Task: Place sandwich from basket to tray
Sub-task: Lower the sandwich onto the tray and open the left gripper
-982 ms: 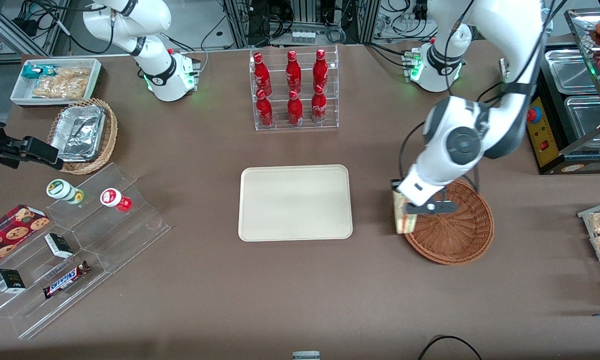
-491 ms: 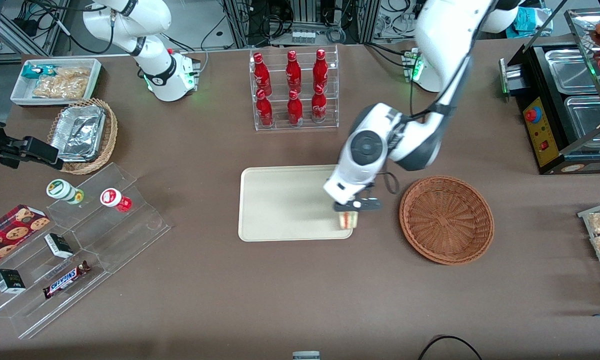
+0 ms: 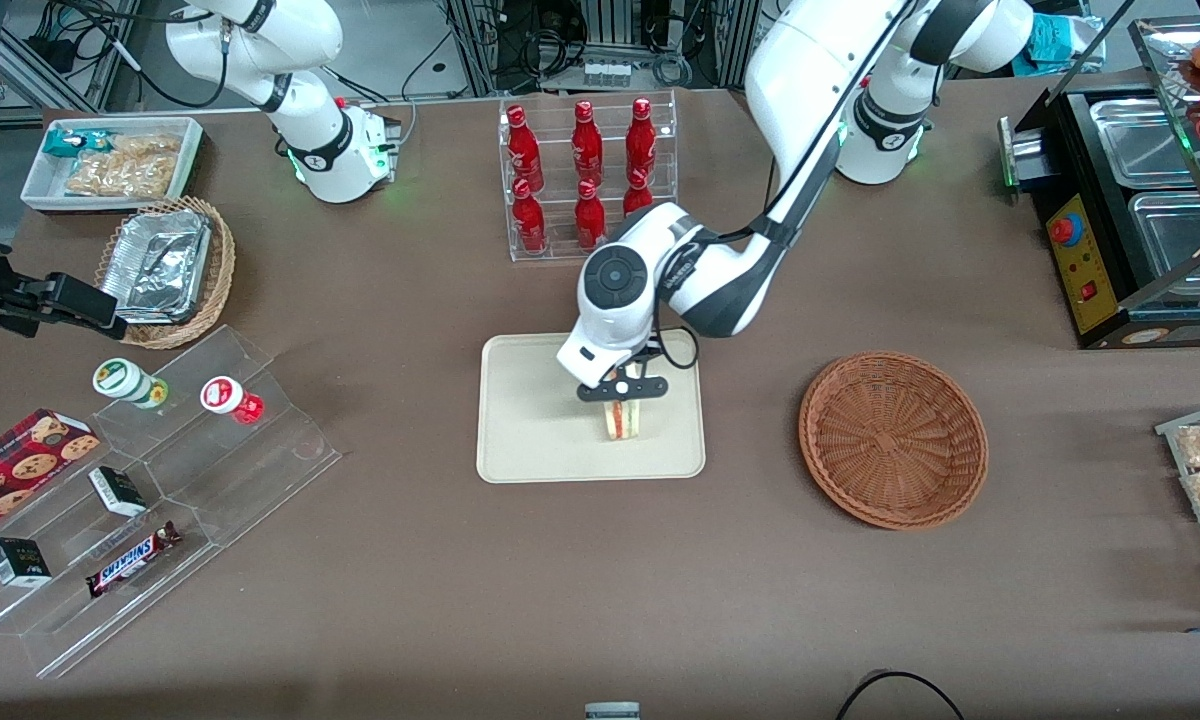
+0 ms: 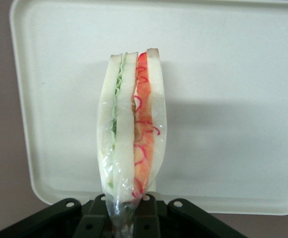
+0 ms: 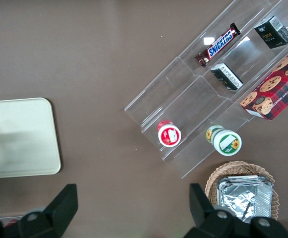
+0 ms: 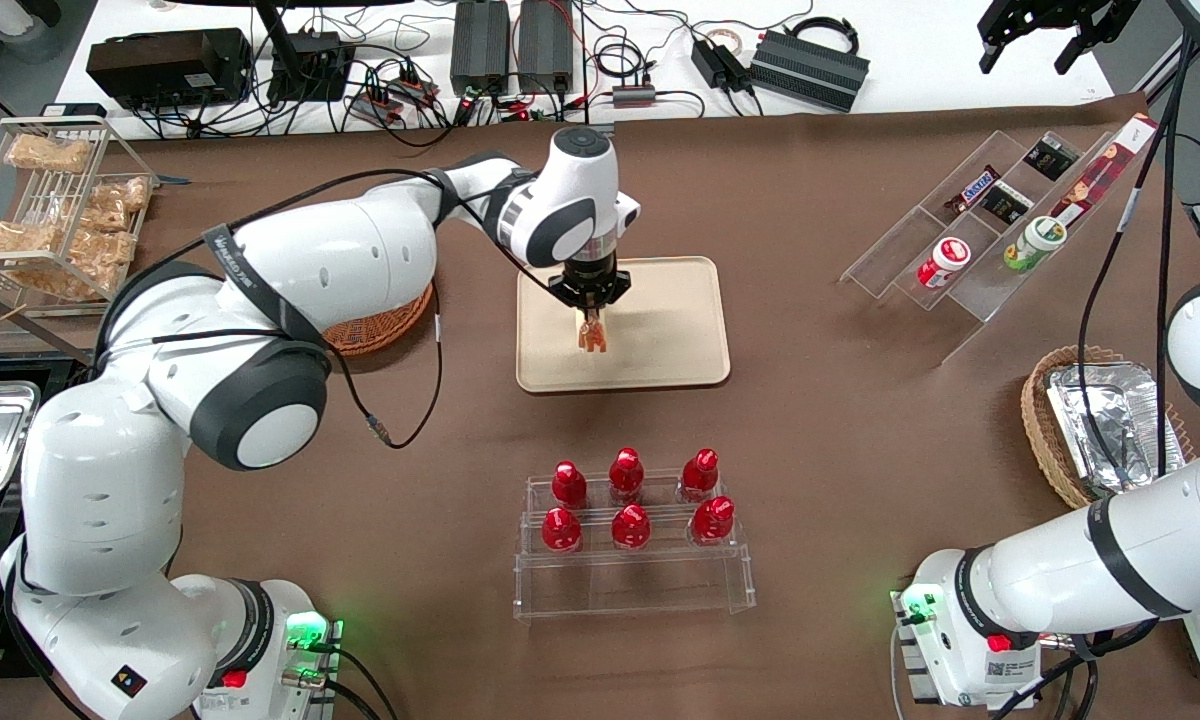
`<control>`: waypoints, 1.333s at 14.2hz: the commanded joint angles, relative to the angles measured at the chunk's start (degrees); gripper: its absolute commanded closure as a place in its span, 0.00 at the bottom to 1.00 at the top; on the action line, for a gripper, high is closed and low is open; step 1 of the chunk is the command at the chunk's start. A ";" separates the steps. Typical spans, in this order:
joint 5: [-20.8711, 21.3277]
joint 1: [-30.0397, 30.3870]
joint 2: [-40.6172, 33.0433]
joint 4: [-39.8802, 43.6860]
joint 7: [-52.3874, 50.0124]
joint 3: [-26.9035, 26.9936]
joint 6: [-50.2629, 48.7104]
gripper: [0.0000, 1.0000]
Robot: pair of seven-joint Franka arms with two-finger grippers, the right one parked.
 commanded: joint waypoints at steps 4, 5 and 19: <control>1.02 -3.26 4.08 2.91 -2.34 0.75 5.04 0.96; 0.93 -3.26 4.43 2.82 -2.43 0.75 6.09 0.94; 1.90 -1.85 -5.93 2.56 -2.68 4.43 -6.63 0.00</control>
